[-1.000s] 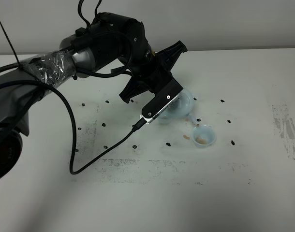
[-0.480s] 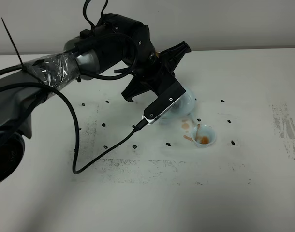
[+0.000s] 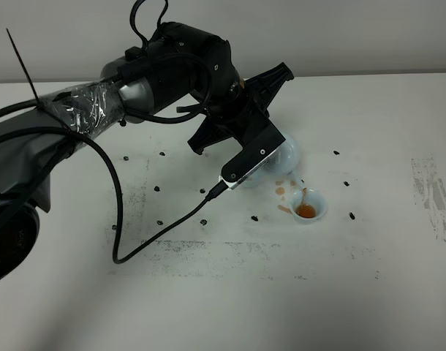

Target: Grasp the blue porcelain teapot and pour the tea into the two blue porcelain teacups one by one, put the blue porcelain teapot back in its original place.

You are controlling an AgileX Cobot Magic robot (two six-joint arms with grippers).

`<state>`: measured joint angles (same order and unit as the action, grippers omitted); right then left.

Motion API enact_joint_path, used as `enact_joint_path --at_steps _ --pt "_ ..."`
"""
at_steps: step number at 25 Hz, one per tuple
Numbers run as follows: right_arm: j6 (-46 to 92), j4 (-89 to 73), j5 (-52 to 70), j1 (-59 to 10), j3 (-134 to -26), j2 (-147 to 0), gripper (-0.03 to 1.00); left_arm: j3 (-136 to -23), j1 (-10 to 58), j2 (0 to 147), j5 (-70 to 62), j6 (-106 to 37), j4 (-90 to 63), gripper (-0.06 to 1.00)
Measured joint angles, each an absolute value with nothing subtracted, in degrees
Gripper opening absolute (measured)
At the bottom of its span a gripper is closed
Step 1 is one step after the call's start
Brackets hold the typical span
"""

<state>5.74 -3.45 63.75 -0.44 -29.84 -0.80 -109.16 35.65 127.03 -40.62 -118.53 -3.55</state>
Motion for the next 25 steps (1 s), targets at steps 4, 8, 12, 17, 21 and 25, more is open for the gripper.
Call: enact_joint_path --at_steps 4,8,12,17,21,25 --pt "5.74 -3.45 63.75 -0.44 -29.84 -0.8 0.56 -109.16 35.65 127.03 -40.62 -118.46 -2.6 0.04" --pt "5.74 -3.45 63.75 -0.44 -29.84 -0.8 0.56 -109.16 35.65 127.03 -40.57 -118.46 -2.28 0.04" --pt "5.74 -3.45 63.75 -0.44 -29.84 -0.8 0.56 -109.16 35.81 127.03 -40.57 -118.4 -2.28 0.04" --pt "5.74 -3.45 63.75 -0.44 -29.84 -0.8 0.56 -109.16 35.83 127.03 -40.46 -118.4 -2.33 0.04" --pt "5.74 -3.45 63.75 -0.44 -29.84 -0.8 0.56 -109.16 35.88 127.03 -40.16 -118.35 -2.33 0.04" --pt "5.74 -3.45 63.75 -0.44 -29.84 -0.8 0.56 -109.16 35.88 127.03 -40.08 -118.35 -1.99 0.04"
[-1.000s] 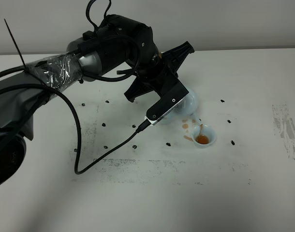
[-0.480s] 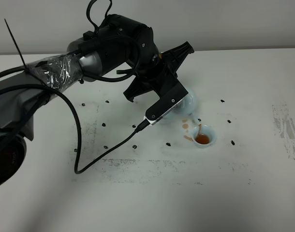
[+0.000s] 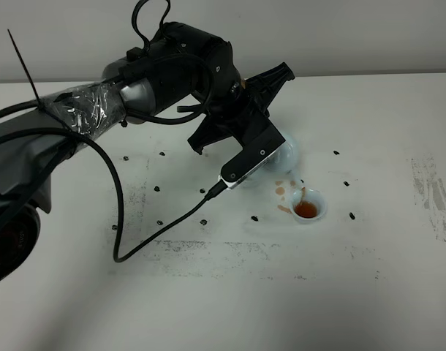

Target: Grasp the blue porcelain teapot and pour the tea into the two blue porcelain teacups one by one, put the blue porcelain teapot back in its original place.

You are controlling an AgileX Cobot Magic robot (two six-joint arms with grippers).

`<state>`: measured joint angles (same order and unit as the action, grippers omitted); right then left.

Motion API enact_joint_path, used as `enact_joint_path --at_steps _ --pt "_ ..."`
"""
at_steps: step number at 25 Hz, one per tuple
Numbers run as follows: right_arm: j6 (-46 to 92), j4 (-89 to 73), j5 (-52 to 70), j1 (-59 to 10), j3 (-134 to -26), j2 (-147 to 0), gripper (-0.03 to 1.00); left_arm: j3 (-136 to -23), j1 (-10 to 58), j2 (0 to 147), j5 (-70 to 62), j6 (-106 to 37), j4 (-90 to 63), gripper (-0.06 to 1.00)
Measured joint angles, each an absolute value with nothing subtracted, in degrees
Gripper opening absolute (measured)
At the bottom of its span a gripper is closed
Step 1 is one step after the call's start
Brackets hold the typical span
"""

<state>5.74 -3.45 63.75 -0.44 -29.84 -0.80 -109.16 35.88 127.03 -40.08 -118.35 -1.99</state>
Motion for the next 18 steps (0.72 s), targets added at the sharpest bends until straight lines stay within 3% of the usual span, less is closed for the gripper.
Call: enact_joint_path --at_steps 18 --pt "5.74 -3.45 63.75 -0.44 -29.84 -0.8 0.56 -109.16 35.9 127.03 -39.73 -117.0 0.0 0.04"
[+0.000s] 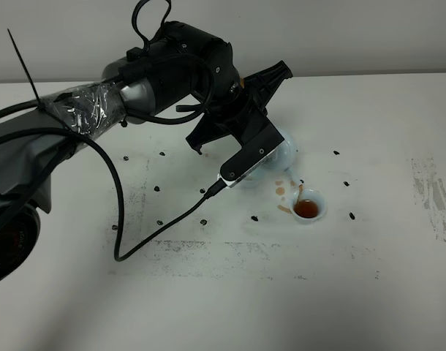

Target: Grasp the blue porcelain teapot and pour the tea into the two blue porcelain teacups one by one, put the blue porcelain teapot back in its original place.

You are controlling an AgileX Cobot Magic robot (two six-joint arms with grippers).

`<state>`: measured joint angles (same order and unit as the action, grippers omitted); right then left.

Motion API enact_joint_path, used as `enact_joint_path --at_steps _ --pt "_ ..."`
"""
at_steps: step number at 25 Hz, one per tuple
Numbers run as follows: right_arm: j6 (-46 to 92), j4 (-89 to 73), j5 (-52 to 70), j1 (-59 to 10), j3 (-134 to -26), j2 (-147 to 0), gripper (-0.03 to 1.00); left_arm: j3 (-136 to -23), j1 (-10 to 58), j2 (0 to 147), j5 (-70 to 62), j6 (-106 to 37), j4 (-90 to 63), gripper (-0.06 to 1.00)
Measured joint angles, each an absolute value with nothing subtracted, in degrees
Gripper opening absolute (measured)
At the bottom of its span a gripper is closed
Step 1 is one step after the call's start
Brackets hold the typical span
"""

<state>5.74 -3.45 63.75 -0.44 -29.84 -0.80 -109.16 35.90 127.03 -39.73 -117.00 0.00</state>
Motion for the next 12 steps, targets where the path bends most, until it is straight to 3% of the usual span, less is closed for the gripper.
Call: enact_joint_path --at_steps 12 --pt "5.74 -3.45 63.75 -0.44 -29.84 -0.8 0.56 -109.16 35.9 127.03 -39.67 -117.0 0.0 0.04"
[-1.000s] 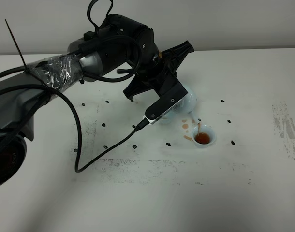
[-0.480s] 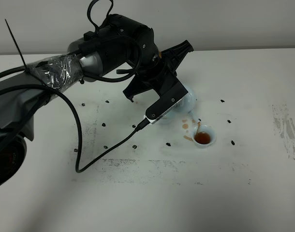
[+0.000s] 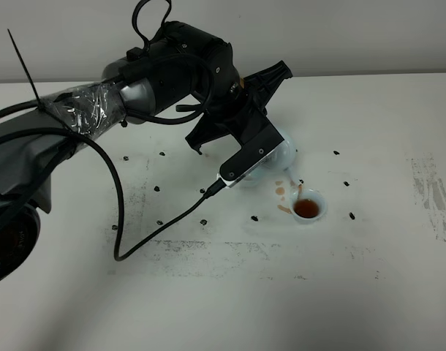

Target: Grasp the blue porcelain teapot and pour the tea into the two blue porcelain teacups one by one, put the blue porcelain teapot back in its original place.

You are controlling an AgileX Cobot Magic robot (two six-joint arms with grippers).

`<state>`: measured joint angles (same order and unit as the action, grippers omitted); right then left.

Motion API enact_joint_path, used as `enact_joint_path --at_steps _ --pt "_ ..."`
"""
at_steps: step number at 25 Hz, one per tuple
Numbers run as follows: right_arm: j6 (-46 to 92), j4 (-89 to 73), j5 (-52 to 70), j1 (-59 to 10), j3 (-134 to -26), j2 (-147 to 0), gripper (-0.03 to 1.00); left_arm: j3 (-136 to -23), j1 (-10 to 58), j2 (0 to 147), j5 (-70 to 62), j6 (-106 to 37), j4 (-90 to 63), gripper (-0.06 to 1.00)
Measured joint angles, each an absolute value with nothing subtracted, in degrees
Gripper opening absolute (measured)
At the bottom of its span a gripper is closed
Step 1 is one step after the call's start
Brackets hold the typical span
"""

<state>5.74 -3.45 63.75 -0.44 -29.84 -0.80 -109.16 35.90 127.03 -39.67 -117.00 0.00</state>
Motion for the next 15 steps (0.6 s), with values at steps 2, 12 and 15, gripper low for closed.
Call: enact_joint_path --at_steps 2,12,15 --pt "5.74 -3.45 63.75 -0.44 -29.84 -0.8 0.56 -109.16 35.9 127.03 -39.67 -117.0 0.37 0.04" --pt "5.74 -3.45 63.75 -0.44 -29.84 -0.8 0.56 -109.16 35.9 127.03 -39.39 -117.0 0.54 0.04" --pt "5.74 -3.45 63.75 -0.44 -29.84 -0.8 0.56 -109.16 35.9 127.03 -39.34 -117.0 0.54 0.04"
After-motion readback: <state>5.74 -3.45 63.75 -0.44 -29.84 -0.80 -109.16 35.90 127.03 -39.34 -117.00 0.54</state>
